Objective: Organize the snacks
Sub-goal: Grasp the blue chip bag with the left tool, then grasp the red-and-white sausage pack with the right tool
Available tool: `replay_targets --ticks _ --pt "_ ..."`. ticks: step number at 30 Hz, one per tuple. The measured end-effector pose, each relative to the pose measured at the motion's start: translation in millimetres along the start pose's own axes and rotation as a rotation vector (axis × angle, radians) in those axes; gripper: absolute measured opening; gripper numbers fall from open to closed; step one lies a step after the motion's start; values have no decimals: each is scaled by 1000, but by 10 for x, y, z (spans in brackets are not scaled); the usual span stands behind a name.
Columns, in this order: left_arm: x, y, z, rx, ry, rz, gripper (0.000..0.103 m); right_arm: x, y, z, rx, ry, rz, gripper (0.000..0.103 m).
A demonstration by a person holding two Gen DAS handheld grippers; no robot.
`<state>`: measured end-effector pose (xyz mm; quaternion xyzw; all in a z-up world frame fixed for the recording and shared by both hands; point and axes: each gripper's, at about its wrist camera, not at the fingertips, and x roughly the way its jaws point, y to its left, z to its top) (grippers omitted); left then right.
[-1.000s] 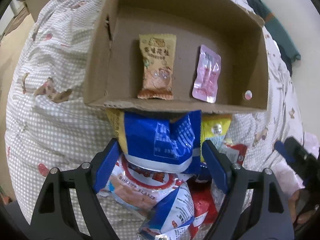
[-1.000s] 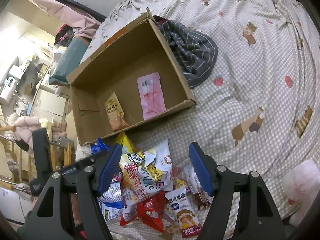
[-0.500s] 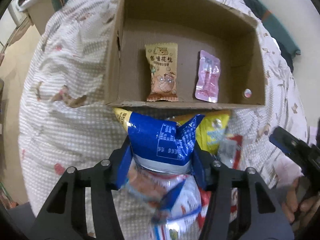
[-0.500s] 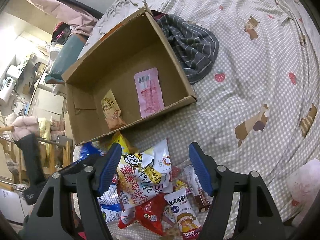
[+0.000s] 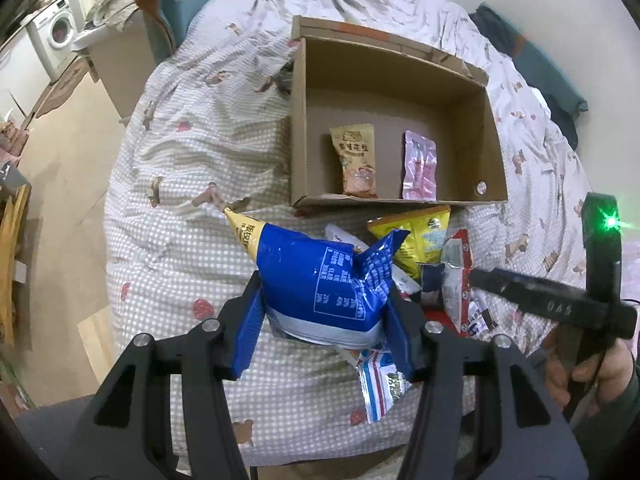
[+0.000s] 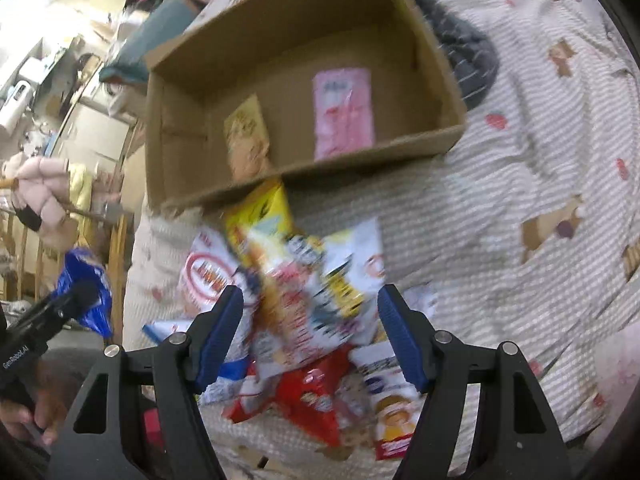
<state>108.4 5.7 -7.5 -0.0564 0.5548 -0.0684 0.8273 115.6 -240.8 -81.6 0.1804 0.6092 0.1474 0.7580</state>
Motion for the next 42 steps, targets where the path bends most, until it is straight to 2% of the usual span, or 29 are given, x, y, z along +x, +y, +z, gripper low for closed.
replay_targets --ticks 3,7,9,12,14,18,24,25,27,29,31,32,36,42 --pt "46 69 -84 -24 -24 5 51 95 142 -81 -32 33 -60 72" --pt "154 164 -184 -51 -6 13 51 152 256 -194 -76 54 -120 72" --pt "118 178 -199 -57 -34 40 51 178 254 -209 -67 62 -138 72" --pt "24 200 -195 -65 -66 21 51 255 206 -257 -23 71 -128 72" --pt "-13 207 -214 -63 -71 9 51 298 172 -285 -9 76 -161 72" --pt "-26 204 -234 -62 -60 -2 51 339 190 -291 -30 67 -227 72" --pt "-32 214 -219 -85 -57 -21 51 96 40 -179 -16 1 -339 71" --pt "-21 211 -214 -87 -54 -23 51 77 3 -155 -8 -1 -336 71" --pt "1 201 -207 -86 -50 -23 51 123 -72 -81 17 25 -259 71" --pt "33 179 -209 -77 -45 -18 51 212 -86 -13 17 31 -243 70" --pt "61 181 -210 -72 -41 -2 51 363 -60 17 12 70 -266 54" --pt "77 193 -210 -75 -37 1 51 413 -78 9 21 95 -245 40" --pt "107 223 -208 -87 -29 7 51 289 -36 -18 -12 52 -249 37" --pt "124 201 -230 -76 -31 20 51 -106 26 -94 -26 -15 -161 33"
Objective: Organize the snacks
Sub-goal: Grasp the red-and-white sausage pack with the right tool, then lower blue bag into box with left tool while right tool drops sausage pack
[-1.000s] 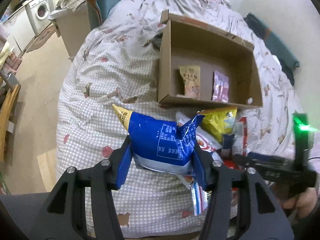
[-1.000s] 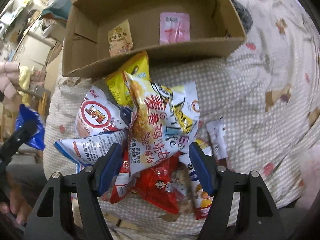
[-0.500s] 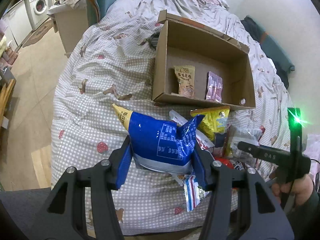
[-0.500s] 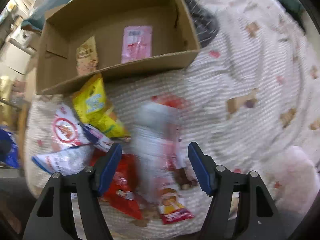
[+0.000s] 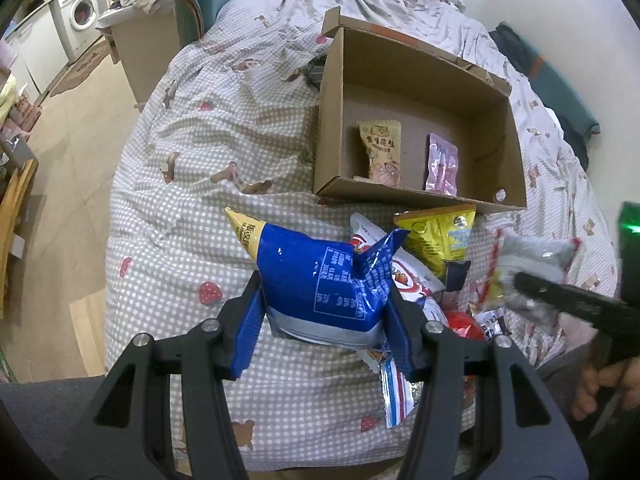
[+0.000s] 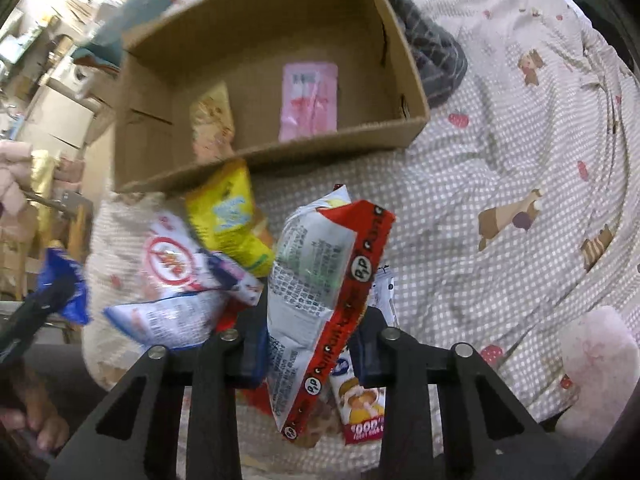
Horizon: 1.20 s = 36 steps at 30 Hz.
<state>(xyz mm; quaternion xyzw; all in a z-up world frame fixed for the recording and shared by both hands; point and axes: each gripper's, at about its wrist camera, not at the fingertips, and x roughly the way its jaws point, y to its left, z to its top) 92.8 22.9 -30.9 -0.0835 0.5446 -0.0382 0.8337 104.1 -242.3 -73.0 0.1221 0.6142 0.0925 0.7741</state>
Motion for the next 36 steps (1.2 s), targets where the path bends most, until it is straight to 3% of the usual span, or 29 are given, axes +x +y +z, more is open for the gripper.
replay_targets --ticks 7,14,27,32,34,36 --pt "-4 11 41 -20 0 7 51 -603 4 87 -11 -173 150 33" --pt "-118 -204 311 49 -52 16 51 -729 30 337 -27 -281 218 33" --pt "333 -643 1028 147 -67 41 51 -161 7 1103 7 -297 284 33" --pt "524 -770 1222 172 -91 45 51 53 -93 1226 30 -290 329 33" --pt "589 -791 1247 192 -122 50 51 134 -103 1242 18 -263 405 33" --pt "631 -776 1229 203 -148 52 51 167 -104 1236 13 -253 401 33"
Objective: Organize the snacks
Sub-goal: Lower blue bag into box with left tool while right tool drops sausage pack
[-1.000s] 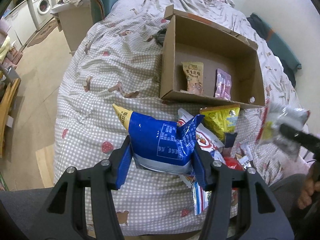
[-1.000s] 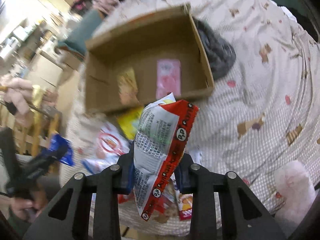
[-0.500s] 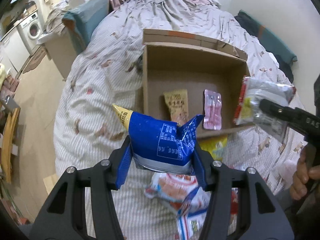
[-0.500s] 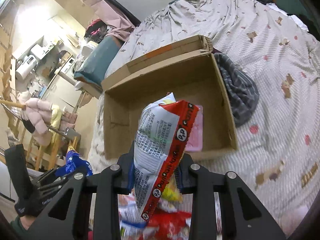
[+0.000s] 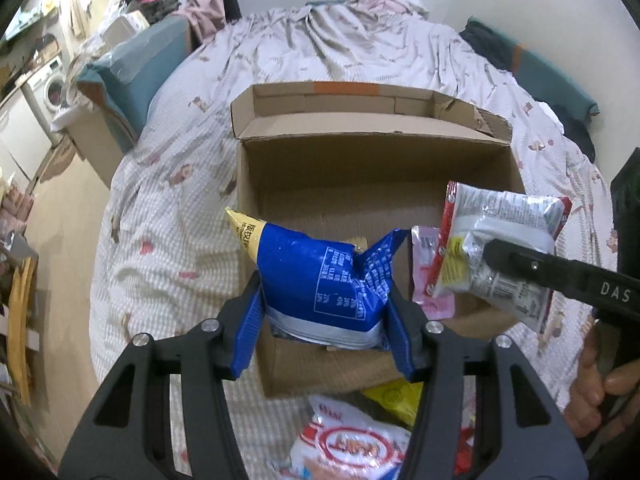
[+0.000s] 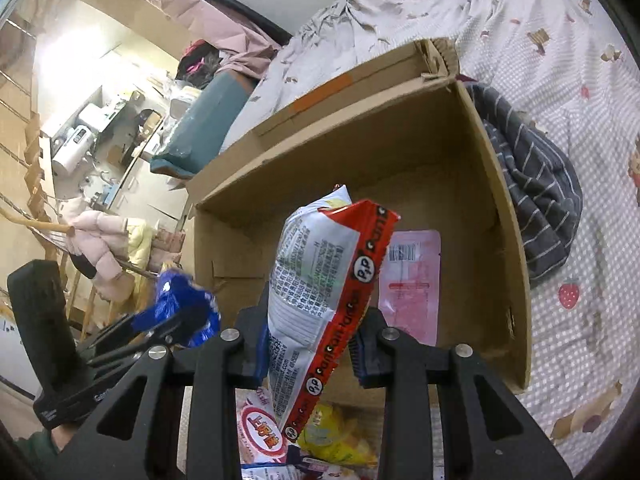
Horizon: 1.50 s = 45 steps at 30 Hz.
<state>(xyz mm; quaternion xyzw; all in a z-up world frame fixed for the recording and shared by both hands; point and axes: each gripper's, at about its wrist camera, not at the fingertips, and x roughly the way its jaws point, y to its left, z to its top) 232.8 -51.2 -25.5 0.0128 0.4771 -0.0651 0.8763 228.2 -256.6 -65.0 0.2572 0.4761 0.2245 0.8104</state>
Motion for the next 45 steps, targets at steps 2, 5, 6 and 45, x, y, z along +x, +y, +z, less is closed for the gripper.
replay_targets --ticks 2,5,6,45 --pt "62 14 -28 -1 6 10 51 21 -4 -12 -12 8 -18 33" --pt "87 29 -30 -15 10 -13 51 47 0 -20 -11 24 -27 33" --pt "81 23 -34 -13 8 -10 51 52 19 -17 -18 26 -32 33" --pt "-189 134 -118 -54 -3 -12 87 -195 75 2 -80 -48 -165 74"
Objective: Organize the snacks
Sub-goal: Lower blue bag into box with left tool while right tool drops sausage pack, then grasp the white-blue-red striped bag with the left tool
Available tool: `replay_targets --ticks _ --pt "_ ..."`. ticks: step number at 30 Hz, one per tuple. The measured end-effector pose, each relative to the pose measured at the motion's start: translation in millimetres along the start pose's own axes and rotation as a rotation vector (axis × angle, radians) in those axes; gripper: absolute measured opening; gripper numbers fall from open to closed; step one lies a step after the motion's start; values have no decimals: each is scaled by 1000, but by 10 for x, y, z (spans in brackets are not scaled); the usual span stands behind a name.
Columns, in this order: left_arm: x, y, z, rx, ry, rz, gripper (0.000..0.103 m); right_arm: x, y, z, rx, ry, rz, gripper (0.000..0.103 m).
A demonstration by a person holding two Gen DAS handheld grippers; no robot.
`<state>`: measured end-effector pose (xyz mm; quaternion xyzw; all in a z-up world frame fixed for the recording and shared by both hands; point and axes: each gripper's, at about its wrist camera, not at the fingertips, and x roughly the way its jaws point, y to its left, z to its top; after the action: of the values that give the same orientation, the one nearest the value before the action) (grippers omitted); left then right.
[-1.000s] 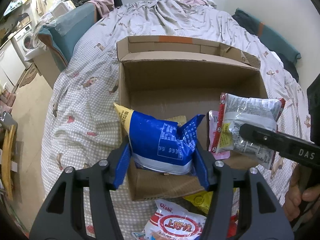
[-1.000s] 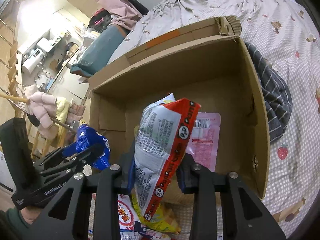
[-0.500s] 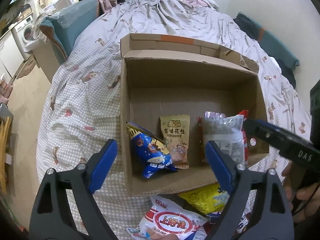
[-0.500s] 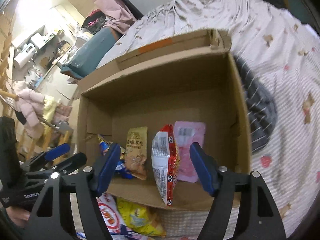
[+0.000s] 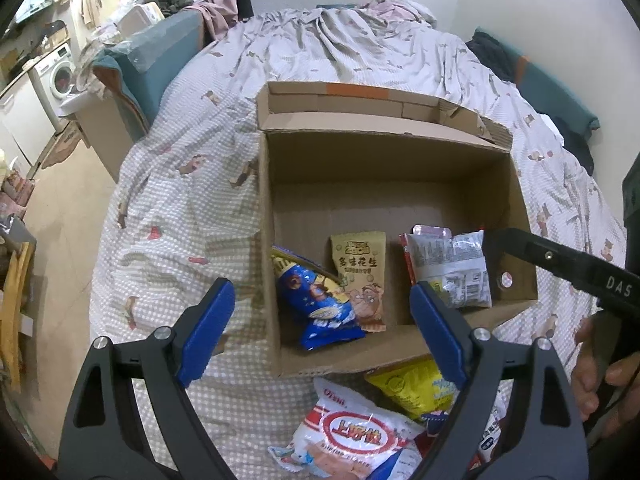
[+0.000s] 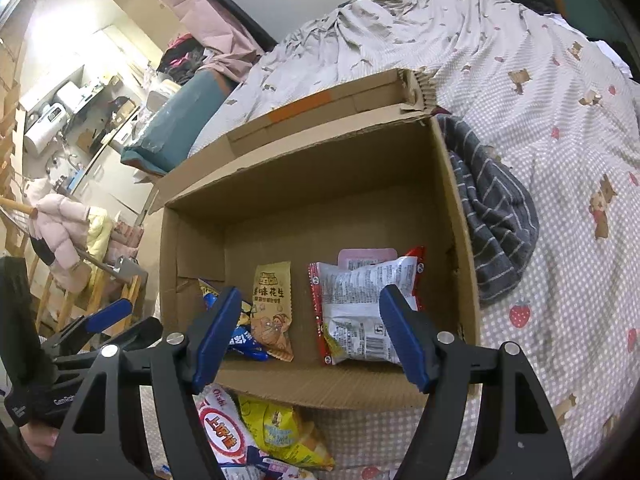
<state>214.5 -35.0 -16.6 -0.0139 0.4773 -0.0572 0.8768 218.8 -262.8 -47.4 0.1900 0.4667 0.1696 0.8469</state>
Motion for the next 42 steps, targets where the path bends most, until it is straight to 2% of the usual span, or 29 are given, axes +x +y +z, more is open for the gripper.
replay_targets --ticks 8,14,18,23,25,29,32,33,35,37,39,41,42 --pt "-317 130 -210 -17 -13 11 87 -318 42 -157 2 -34 -47 74" --pt "-553 268 -479 -82 6 1 87 -628 118 -487 10 -69 -73 74" --pt "-659 317 -701 -105 26 -8 87 -733 183 -728 4 -48 -75 74" --pt "-692 360 -1028 -137 88 -21 87 -810 264 -1002 4 -20 -75 74" --pt "-627 319 -1174 -137 139 -37 87 -813 284 -1075 3 -9 -77 74" --pt "-434 88 -1353 -86 233 -103 87 -820 278 -1170 5 0 -99 74" --pt "-315 -55 -1435 -43 265 -81 87 -841 223 -1183 14 2 -117 74" --pt "-277 -98 -1462 -33 274 -83 86 -853 196 -1190 18 1 -127 74" --pt "-185 -200 -1504 -14 310 -124 76 -874 144 -1195 26 1 -146 74" --pt "-83 -300 -1550 -1 353 -159 72 -896 90 -1213 35 4 -154 74" --pt "10 -381 -1576 6 377 -165 66 -918 34 -1229 45 8 -164 74" --pt "75 -423 -1575 3 387 -178 62 -942 -23 -1240 55 11 -175 74" --pt "85 -441 -1563 -2 381 -182 56 -954 -36 -1251 60 11 -178 74"
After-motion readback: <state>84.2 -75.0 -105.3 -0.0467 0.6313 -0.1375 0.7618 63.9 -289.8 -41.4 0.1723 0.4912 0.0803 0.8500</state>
